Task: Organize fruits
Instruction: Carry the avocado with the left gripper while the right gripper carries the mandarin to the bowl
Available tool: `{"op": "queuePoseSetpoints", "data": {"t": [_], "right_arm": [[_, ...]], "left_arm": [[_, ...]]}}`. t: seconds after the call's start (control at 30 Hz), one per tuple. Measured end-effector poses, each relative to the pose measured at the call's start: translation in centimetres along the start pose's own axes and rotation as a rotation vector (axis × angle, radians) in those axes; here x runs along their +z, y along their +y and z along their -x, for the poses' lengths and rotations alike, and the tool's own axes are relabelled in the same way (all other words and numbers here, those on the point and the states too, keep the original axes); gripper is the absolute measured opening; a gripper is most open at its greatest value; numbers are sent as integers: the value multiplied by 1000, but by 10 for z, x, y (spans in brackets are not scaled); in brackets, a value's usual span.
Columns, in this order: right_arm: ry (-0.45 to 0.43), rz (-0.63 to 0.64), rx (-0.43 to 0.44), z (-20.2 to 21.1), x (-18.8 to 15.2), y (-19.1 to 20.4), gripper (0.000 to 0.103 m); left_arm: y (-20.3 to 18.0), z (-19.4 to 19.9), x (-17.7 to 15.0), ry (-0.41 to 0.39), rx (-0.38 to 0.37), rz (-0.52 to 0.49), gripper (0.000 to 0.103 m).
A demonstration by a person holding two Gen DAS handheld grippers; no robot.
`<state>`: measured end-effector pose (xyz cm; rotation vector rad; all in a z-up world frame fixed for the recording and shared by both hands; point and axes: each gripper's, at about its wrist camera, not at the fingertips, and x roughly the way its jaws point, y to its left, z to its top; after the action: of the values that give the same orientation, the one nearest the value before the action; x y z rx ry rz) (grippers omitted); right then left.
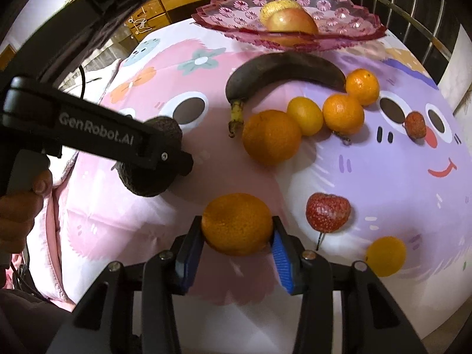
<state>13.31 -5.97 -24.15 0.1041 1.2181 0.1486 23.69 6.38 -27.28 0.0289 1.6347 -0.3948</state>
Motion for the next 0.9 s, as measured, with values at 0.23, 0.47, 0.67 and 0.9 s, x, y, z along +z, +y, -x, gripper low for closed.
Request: {"op": "queuePoseSetpoints", "data": {"t": [0.23, 0.47, 0.67, 0.9], "right_arm": [[-17, 66, 13, 15, 16, 4, 44], [-69, 141, 24, 40, 45, 0, 44], [-120, 203, 21, 63, 77, -13, 44], [-160, 259, 23, 82, 111, -35, 44]], "left_arm": [[19, 19, -5, -24, 25, 63, 57], [29, 62, 1, -106, 41, 133, 57], [25, 107, 14, -208, 49, 167, 57], [14, 157, 33, -334, 51, 196, 57]]}}
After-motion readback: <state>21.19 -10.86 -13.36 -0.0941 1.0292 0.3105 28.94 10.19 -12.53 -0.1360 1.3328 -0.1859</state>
